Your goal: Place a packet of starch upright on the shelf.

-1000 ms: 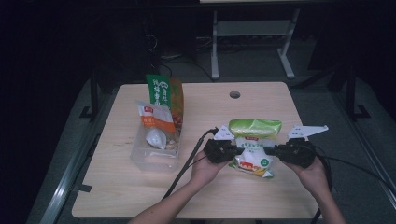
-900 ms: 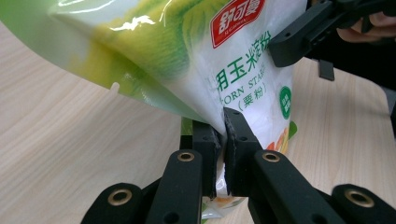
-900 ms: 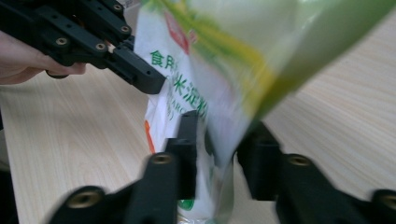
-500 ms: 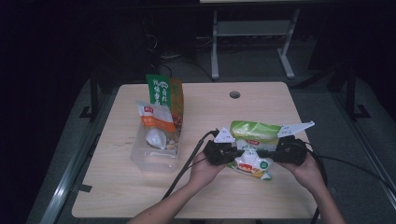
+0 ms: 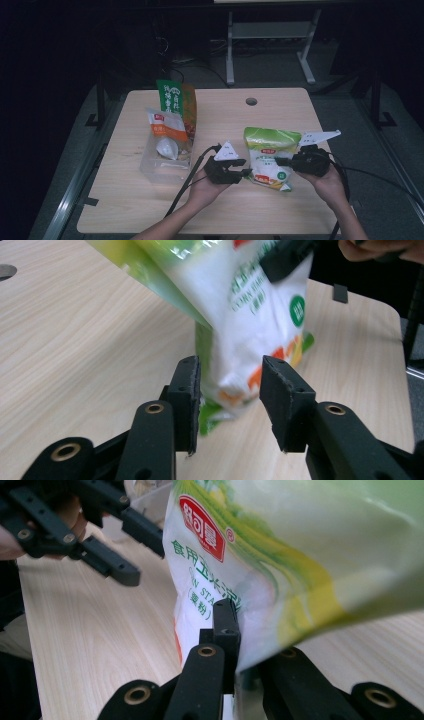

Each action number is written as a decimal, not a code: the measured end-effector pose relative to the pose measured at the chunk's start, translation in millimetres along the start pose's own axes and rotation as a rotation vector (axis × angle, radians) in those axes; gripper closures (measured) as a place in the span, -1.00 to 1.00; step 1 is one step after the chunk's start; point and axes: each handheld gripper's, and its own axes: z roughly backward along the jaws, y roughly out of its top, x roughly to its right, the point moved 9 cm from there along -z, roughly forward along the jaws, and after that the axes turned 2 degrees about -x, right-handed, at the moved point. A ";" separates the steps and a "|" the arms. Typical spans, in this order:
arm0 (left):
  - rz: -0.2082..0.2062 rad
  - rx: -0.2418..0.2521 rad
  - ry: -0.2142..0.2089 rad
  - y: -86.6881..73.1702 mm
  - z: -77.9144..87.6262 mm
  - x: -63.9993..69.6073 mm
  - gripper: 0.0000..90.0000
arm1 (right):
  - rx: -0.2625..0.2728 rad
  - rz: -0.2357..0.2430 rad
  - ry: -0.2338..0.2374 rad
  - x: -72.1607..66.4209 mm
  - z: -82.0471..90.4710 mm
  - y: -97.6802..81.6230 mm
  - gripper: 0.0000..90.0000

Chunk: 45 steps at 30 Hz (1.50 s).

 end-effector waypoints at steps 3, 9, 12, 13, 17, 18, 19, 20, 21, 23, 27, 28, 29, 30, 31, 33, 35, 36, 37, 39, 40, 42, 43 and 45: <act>-0.010 -0.001 -0.004 -5.3 7.5 3.5 0.27 | 0.005 0.003 -0.009 -1.2 2.4 5.1 0.96; -0.013 0.012 -0.027 -14.7 21.6 11.0 0.15 | 0.009 0.025 -0.028 -4.5 4.4 15.3 0.97; -0.036 0.011 -0.021 -21.2 27.4 13.3 0.11 | -0.001 0.027 -0.030 -8.0 3.2 20.2 0.97; -0.031 0.011 -0.022 -24.4 29.6 14.9 0.09 | 0.000 0.028 -0.031 -8.8 2.5 22.2 0.97; -0.020 0.008 -0.028 -33.0 37.7 18.4 0.04 | 0.016 0.034 -0.022 -12.4 0.4 32.8 0.97; -0.023 0.009 -0.026 -35.1 40.4 18.8 0.03 | 0.019 0.034 -0.018 -13.8 -0.4 35.7 0.97; -0.028 0.009 -0.020 -37.2 43.2 18.8 0.01 | 0.022 0.032 -0.014 -15.3 -1.2 38.8 0.97; -0.036 0.007 -0.015 -39.3 46.0 18.5 0.00 | 0.023 0.034 -0.013 -16.6 -2.4 41.8 0.97; -0.032 0.007 -0.015 -41.2 48.6 19.2 -0.01 | 0.024 0.042 -0.007 -18.1 -3.8 45.0 0.97; -0.041 0.007 -0.008 -44.7 53.9 19.9 -0.01 | 0.025 0.047 0.000 -21.8 -6.1 51.5 0.97; -0.037 0.009 -0.020 -52.5 61.2 23.5 -0.06 | 0.027 0.070 0.023 -30.9 -13.0 65.1 0.97; -0.036 0.010 -0.020 -53.6 62.0 24.1 -0.07 | 0.027 0.071 0.030 -33.9 -15.7 69.4 0.97; -0.042 0.006 -0.017 -55.5 63.3 24.2 -0.08 | 0.028 0.076 0.035 -35.7 -17.5 72.1 0.97; -0.043 0.004 -0.015 -57.2 64.5 24.7 -0.08 | 0.025 0.079 0.043 -38.1 -20.0 75.3 0.97; -0.045 0.005 -0.016 -58.7 65.8 24.9 -0.08 | 0.023 0.084 0.045 -40.1 -22.8 78.8 0.97; -0.046 0.005 -0.014 -62.0 68.1 25.2 -0.08 | 0.019 0.101 0.048 -44.3 -28.5 86.0 0.97; -0.042 0.001 -0.012 -65.8 71.4 25.7 -0.09 | 0.019 0.115 0.057 -49.5 -33.5 93.3 0.97; -0.042 0.000 -0.013 -67.0 72.5 25.9 -0.09 | 0.024 0.116 0.062 -52.5 -36.1 98.0 0.97; -0.045 -0.006 -0.009 -69.4 74.4 26.0 -0.09 | 0.027 0.118 0.067 -54.5 -37.2 101.0 0.97; -0.054 -0.014 -0.006 -72.5 77.4 25.8 -0.09 | 0.040 0.122 0.077 -60.2 -39.7 109.4 0.97; -0.057 -0.013 0.000 -73.6 77.9 25.5 -0.09 | 0.047 0.124 0.086 -64.4 -40.8 114.6 0.97; -0.047 -0.016 -0.006 -76.4 79.0 25.3 -0.09 | 0.057 0.132 0.093 -70.4 -42.8 121.8 0.97; -0.044 -0.014 -0.005 -77.2 79.3 25.1 -0.09 | 0.058 0.141 0.096 -73.8 -44.3 125.4 0.97; -0.051 -0.012 -0.002 -78.6 79.9 24.6 -0.10 | 0.054 0.144 0.104 -80.9 -48.5 132.5 0.97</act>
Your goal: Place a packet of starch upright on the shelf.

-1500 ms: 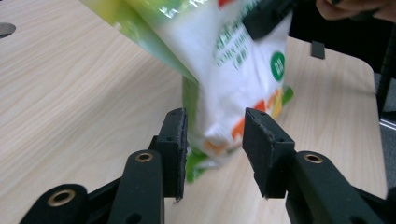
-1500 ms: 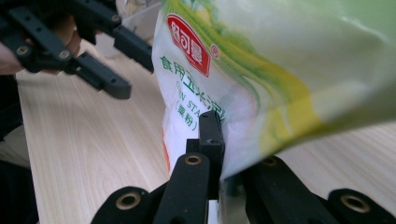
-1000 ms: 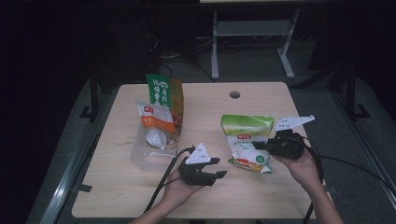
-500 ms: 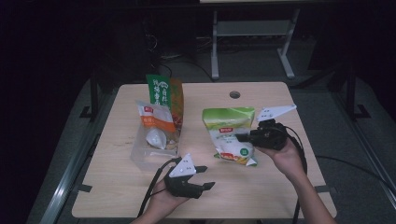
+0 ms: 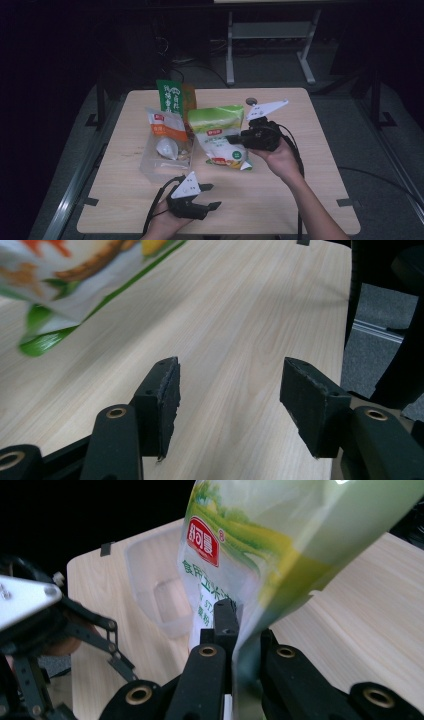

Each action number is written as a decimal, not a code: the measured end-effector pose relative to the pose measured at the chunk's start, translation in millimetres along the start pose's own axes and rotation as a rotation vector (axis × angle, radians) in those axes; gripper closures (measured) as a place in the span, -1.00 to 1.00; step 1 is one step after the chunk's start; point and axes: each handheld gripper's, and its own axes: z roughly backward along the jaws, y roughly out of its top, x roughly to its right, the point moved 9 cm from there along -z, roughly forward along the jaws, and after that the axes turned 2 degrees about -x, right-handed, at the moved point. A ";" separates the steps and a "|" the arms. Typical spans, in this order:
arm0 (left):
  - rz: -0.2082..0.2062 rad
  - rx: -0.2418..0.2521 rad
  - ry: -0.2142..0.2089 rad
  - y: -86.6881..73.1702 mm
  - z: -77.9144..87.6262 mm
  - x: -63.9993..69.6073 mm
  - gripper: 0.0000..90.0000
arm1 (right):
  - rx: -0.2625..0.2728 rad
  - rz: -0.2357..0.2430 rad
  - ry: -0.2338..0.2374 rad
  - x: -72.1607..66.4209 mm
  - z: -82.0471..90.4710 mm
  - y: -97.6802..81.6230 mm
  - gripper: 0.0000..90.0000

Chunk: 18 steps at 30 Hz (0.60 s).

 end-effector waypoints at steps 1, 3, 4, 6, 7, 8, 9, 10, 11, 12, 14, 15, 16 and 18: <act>-0.003 -0.004 0.001 -0.9 0.8 0.8 -0.10 | -0.003 0.007 0.005 -2.3 -3.0 3.3 0.97; -0.014 -0.006 0.008 -2.2 1.6 1.1 -0.11 | -0.014 0.018 0.012 -7.1 -9.5 9.9 0.97; -0.016 -0.009 0.005 -3.3 2.2 1.5 -0.11 | -0.014 0.024 0.016 -8.4 -11.7 12.2 0.97; -0.020 -0.010 0.005 -5.3 2.8 1.0 -0.11 | -0.014 0.046 0.025 -12.0 -16.2 18.0 0.97; -0.016 -0.006 0.004 -6.0 2.7 0.9 -0.11 | -0.010 0.047 0.031 -13.8 -18.1 21.2 0.97; -0.009 -0.007 -0.001 -7.1 2.5 1.5 -0.11 | -0.003 0.050 0.034 -14.5 -20.3 24.4 0.97; -0.011 -0.009 -0.001 -8.0 2.8 1.4 -0.11 | -0.001 0.054 0.039 -16.4 -22.0 27.2 0.97; -0.008 -0.005 0.001 -8.6 2.8 1.3 -0.11 | -0.002 0.050 0.043 -19.0 -23.4 29.9 0.97; -0.003 -0.005 -0.001 -9.4 2.9 1.2 -0.12 | -0.003 0.052 0.045 -21.0 -25.3 32.6 0.97; -0.001 -0.004 -0.002 -9.6 2.9 0.9 -0.12 | -0.004 0.062 0.047 -22.5 -27.1 35.0 0.97; -0.003 -0.004 -0.001 -9.7 3.6 0.5 -0.12 | -0.005 0.069 0.050 -26.2 -31.1 39.6 0.97; -0.006 -0.003 -0.002 -9.5 3.7 0.5 -0.12 | -0.003 0.061 0.059 -28.9 -33.1 41.9 0.97; -0.008 -0.003 0.000 -9.5 3.8 0.5 -0.12 | 0.002 0.061 0.065 -30.4 -35.6 44.1 0.97; -0.004 0.003 -0.001 -9.1 3.4 1.6 -0.12 | 0.001 0.065 0.074 -33.8 -40.4 48.0 0.97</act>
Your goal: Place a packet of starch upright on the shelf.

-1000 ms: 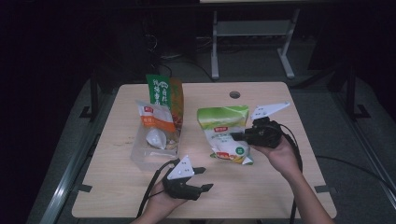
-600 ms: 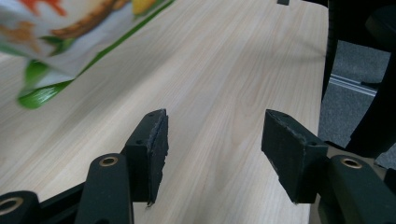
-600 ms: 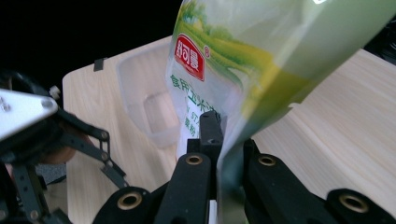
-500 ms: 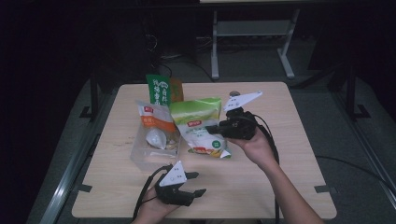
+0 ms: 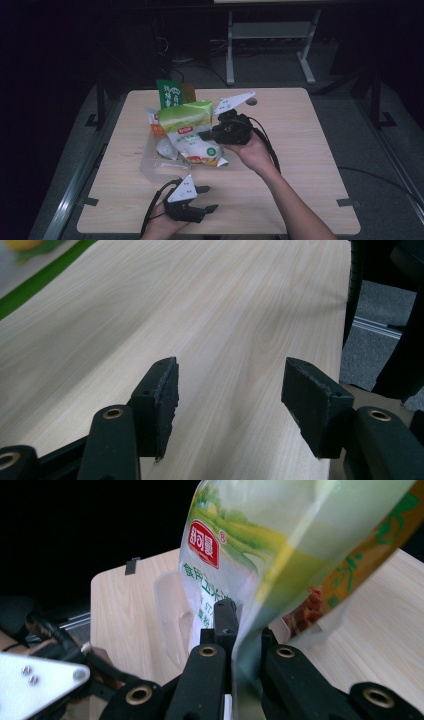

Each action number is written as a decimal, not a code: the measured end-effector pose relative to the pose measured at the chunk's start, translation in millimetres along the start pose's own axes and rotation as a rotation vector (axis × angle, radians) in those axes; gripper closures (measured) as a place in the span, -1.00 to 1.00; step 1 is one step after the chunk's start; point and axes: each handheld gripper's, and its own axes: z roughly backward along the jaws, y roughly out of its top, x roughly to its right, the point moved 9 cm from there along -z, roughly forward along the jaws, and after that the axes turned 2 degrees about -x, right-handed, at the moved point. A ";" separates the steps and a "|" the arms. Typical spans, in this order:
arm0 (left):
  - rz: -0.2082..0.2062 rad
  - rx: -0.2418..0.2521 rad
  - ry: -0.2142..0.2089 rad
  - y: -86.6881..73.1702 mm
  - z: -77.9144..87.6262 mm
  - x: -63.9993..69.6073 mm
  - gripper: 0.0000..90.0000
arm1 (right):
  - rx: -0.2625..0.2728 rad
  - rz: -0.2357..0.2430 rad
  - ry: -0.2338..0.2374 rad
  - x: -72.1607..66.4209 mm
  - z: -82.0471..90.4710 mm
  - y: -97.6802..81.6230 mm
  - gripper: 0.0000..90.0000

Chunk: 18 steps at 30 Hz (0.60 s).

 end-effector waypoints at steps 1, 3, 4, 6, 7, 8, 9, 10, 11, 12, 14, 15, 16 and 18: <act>-0.003 -0.001 0.002 -0.2 0.0 0.1 -0.12 | 0.003 0.002 0.001 -1.2 -2.6 1.9 0.97; -0.008 -0.001 -0.001 -0.7 0.0 0.6 -0.12 | 0.003 0.007 0.010 -3.6 -8.0 5.4 0.97; -0.015 -0.002 0.001 -1.1 0.1 0.5 -0.12 | 0.004 0.011 0.009 -4.0 -10.2 6.8 0.97; -0.017 -0.004 0.000 -1.7 0.8 1.0 -0.12 | 0.006 0.003 0.020 -6.0 -16.5 10.4 0.97; -0.011 0.003 -0.002 -1.4 0.7 1.9 -0.12 | 0.007 0.003 0.023 -6.8 -20.2 12.2 0.97; -0.014 0.001 -0.001 -1.8 0.9 1.8 -0.12 | 0.008 0.005 0.026 -7.9 -24.1 14.1 0.98; -0.012 0.000 -0.005 -2.3 0.9 1.9 -0.12 | 0.007 0.004 0.032 -9.3 -28.1 15.9 0.98; -0.009 0.002 -0.009 -2.5 0.8 2.6 -0.12 | 0.009 0.004 0.033 -10.9 -33.2 18.2 0.97; -0.013 -0.001 -0.008 -2.9 0.9 3.0 -0.12 | 0.012 0.006 0.037 -12.2 -37.2 20.1 0.98; -0.016 -0.002 -0.007 -3.1 1.0 3.3 -0.12 | 0.012 0.001 0.041 -13.5 -41.2 21.6 0.97; -0.015 0.005 -0.007 -3.1 1.0 3.8 -0.13 | 0.015 0.001 0.048 -14.8 -48.7 24.0 0.98; -0.014 0.006 -0.004 -3.1 1.0 3.5 -0.13 | 0.016 0.003 0.053 -15.1 -54.0 25.2 0.98; -0.008 0.006 0.002 -3.1 1.1 2.9 -0.13 | 0.018 -0.007 0.062 -16.7 -56.9 26.2 0.97; -0.001 0.010 0.002 -2.5 1.6 2.1 -0.13 | 0.028 -0.011 0.067 -17.8 -64.9 28.0 0.97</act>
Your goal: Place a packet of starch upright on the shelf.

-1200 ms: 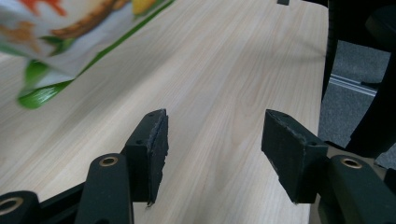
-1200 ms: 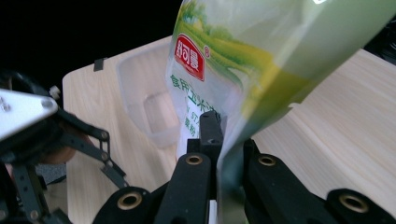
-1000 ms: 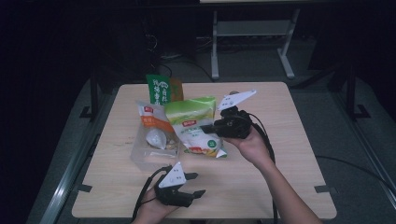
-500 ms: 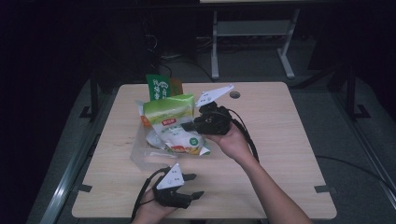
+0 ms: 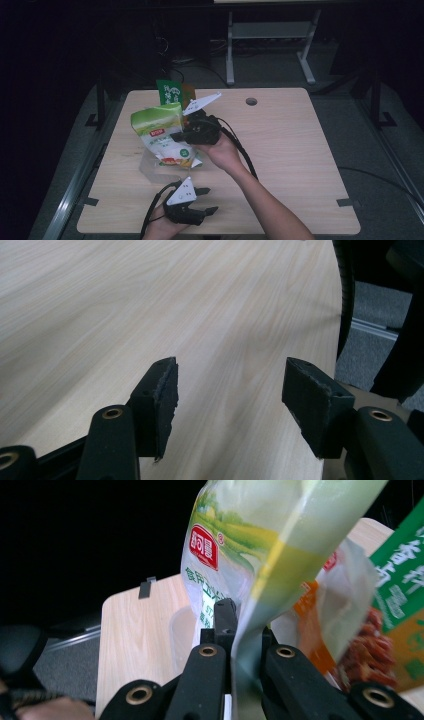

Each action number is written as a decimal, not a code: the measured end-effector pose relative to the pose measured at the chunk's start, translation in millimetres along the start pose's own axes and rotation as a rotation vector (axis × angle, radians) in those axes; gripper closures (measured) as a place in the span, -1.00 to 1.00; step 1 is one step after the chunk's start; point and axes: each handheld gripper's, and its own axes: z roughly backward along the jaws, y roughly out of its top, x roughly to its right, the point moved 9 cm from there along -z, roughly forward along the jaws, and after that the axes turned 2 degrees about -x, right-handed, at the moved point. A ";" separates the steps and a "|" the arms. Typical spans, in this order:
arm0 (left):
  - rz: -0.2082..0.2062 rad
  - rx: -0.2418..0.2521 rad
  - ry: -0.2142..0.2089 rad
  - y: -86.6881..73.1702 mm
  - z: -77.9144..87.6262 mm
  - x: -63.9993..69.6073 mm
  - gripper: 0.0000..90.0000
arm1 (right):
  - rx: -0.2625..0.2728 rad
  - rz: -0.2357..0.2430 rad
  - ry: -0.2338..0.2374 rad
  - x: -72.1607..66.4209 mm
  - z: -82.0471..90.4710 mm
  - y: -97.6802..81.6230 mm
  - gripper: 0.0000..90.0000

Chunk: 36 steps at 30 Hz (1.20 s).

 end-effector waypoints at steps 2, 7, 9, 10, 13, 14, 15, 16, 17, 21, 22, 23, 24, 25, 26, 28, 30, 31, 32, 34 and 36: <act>0.005 0.004 0.005 0.2 -0.1 -0.2 -0.13 | 0.005 -0.007 0.005 -0.9 -9.2 1.5 0.97; -0.001 -0.003 0.012 -2.0 0.8 -0.6 -0.13 | 0.008 -0.013 0.040 -5.1 -29.1 3.3 0.98; -0.003 -0.012 0.018 -4.2 0.1 0.6 -0.12 | 0.009 -0.020 0.057 -6.1 -36.3 2.7 0.97; -0.006 -0.017 0.015 -5.2 -0.6 1.5 -0.13 | 0.007 -0.024 0.071 -6.4 -40.1 1.8 0.98; -0.017 -0.018 0.013 -5.5 -1.3 3.5 -0.13 | -0.001 -0.039 0.096 -7.0 -50.3 -1.1 0.98; -0.011 -0.012 0.008 -5.2 -1.9 4.9 -0.13 | -0.001 -0.039 0.091 -7.0 -53.5 -1.8 0.98; -0.021 -0.020 0.007 -6.0 -1.5 4.8 -0.13 | 0.000 -0.034 0.094 -7.6 -57.2 -2.5 0.98; -0.013 -0.013 0.003 -5.5 -2.2 6.0 -0.13 | -0.005 -0.029 0.090 -7.5 -58.9 -3.3 0.98; -0.012 -0.011 0.003 -5.4 -2.3 5.9 -0.13 | -0.006 -0.023 0.085 -7.2 -61.0 -4.0 0.98; 0.005 -0.005 -0.011 -5.5 -2.9 6.7 -0.13 | -0.012 -0.032 0.088 -5.9 -66.5 -8.9 0.98; 0.015 -0.010 -0.013 -6.4 -3.3 7.8 -0.13 | -0.018 -0.034 0.089 -5.3 -67.8 -11.1 0.98; 0.015 -0.010 -0.017 -6.3 -3.8 8.5 -0.13 | -0.024 -0.029 0.083 -4.1 -70.1 -13.8 0.98; 0.013 -0.010 -0.017 -6.4 -4.3 9.3 -0.13 | -0.030 -0.031 0.085 -4.1 -71.2 -15.9 0.98; 0.011 -0.010 -0.015 -6.4 -4.7 10.0 -0.13 | -0.039 -0.029 0.086 -3.6 -72.7 -18.8 0.98; 0.008 -0.010 -0.016 -6.3 -4.8 10.3 -0.13 | -0.044 -0.033 0.086 -3.2 -74.1 -21.3 0.97; 0.008 -0.009 -0.017 -6.2 -5.1 10.2 -0.13 | -0.041 -0.034 0.085 -1.9 -75.1 -24.5 0.96; 0.010 -0.011 -0.018 -6.4 -5.6 10.1 -0.13 | -0.041 -0.034 0.081 -1.6 -74.6 -26.4 0.94; 0.009 -0.012 -0.018 -6.5 -5.7 10.0 -0.13 | -0.050 -0.016 0.073 -1.8 -74.6 -27.8 0.90; 0.008 -0.014 -0.017 -6.6 -5.9 10.2 -0.13 | -0.055 -0.014 0.075 -3.3 -74.2 -28.2 0.88; 0.008 -0.014 -0.016 -6.5 -6.3 10.4 -0.13 | -0.064 0.020 0.057 -3.6 -71.6 -28.0 0.85; 0.006 -0.014 -0.016 -6.4 -6.5 10.6 -0.13 | -0.075 0.041 0.046 -2.5 -68.7 -28.1 0.84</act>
